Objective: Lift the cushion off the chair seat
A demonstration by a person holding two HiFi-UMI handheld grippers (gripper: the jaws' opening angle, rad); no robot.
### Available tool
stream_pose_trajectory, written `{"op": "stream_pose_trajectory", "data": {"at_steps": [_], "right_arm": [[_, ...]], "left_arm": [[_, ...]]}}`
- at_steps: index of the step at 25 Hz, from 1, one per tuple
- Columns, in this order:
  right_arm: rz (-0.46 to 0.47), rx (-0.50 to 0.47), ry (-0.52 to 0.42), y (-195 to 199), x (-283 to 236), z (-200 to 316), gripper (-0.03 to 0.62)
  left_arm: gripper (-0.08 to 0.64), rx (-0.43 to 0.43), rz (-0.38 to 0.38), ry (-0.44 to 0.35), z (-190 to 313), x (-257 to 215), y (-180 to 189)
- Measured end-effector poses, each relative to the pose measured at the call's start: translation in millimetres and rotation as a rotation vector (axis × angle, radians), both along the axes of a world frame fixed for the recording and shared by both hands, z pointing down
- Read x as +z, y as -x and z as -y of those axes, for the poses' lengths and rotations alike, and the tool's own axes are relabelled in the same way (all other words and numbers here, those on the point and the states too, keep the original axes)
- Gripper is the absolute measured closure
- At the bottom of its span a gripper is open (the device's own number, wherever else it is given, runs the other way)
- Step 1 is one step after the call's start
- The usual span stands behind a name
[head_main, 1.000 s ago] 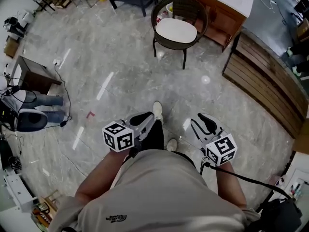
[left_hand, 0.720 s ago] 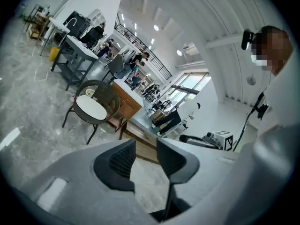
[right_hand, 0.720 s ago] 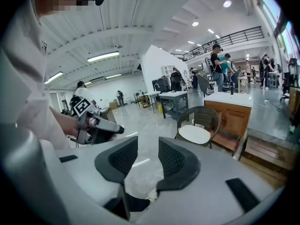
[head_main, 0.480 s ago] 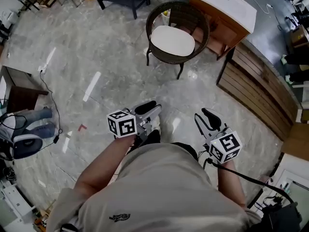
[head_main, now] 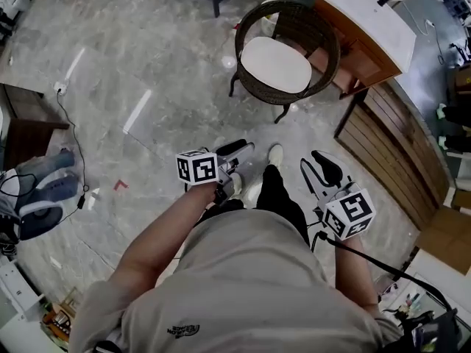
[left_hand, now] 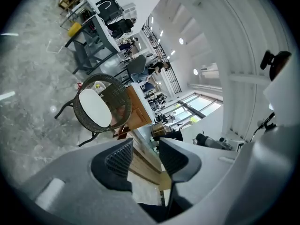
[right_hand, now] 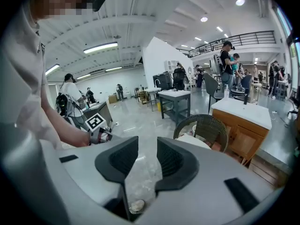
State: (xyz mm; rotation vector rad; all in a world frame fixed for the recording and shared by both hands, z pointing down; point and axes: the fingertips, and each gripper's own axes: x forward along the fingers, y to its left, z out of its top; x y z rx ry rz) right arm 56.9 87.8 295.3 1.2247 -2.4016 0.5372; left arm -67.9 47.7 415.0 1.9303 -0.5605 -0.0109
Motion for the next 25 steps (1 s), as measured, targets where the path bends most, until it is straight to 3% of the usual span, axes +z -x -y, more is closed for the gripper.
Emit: {"op": "stream_pose_trajectory", "data": {"at_steps": [8,14,25], "right_arm": [[0.017,-0.09,0.063,-30,36,105,0.462],[0.029,-0.159,0.167,-76,75,180,0.465],[0.016,-0.247,0.349,-133,190,261,0.465]], "left_arm": [[0.4,-0.095,-0.001,0.141,97,77,-41],[0.393,-0.132,0.051,0.277,168,162,-83],[0.37,-0.289,0.04,0.421,281,319,-123]]}}
